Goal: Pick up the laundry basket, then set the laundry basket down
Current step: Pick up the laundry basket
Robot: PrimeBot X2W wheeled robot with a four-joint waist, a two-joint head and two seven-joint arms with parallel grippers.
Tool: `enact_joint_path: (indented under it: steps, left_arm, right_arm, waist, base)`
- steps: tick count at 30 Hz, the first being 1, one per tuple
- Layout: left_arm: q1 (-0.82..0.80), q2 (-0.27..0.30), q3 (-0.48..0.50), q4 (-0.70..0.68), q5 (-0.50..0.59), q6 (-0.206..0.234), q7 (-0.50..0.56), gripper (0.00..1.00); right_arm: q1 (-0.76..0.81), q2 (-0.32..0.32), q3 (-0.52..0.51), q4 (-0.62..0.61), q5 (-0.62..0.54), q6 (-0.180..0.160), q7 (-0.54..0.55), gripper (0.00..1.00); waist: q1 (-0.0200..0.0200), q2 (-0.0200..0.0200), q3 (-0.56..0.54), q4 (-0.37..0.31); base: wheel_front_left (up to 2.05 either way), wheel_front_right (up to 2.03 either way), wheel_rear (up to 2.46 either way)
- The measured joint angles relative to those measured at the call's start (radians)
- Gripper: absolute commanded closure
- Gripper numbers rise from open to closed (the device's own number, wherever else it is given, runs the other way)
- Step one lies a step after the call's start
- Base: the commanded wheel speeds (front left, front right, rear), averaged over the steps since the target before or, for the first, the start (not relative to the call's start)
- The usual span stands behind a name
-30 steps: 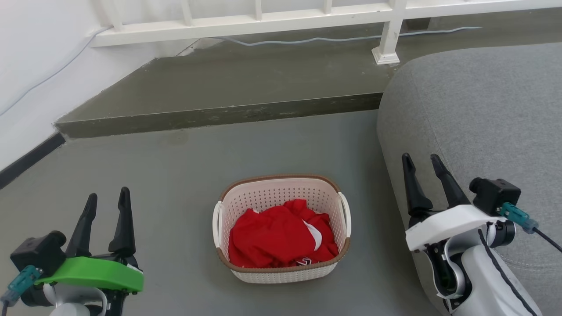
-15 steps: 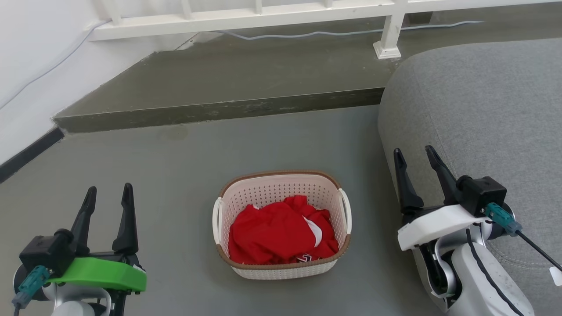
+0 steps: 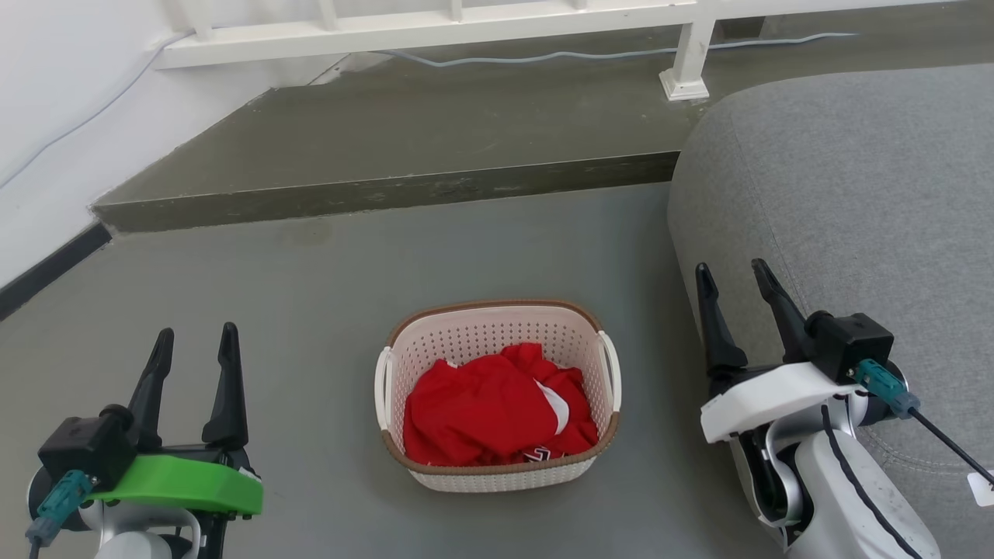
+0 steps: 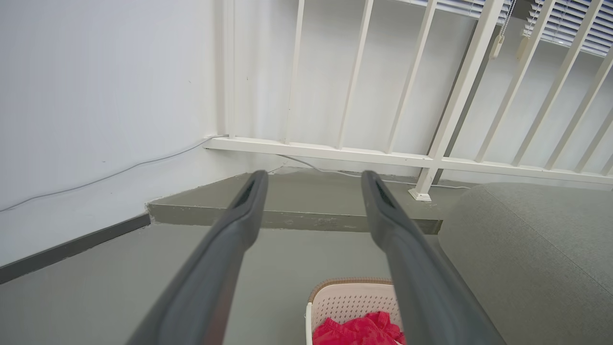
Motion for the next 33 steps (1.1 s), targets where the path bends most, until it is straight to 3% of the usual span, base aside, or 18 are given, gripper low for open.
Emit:
enact_joint_path:
  steps: [22,33]
  left_arm:
    - [-0.004,-0.002,0.038,-0.018,0.002,-0.01,0.0,0.0]
    - [-0.057,0.028,0.048,-0.044,-0.012,-0.018,0.0,0.0]
  right_arm:
    - [-0.026,0.013,0.019,0.006,-0.038,0.0,0.0,0.0]
    - [-0.081,0.014,0.021,-0.001,-0.064,-0.026,0.0,0.0]
  waist:
    - [0.0,0.0,0.088,-0.022]
    - [0.0,0.0,0.202,-0.039]
  base:
    - [0.0,0.0,0.0]
    - [0.0,0.0,0.0]
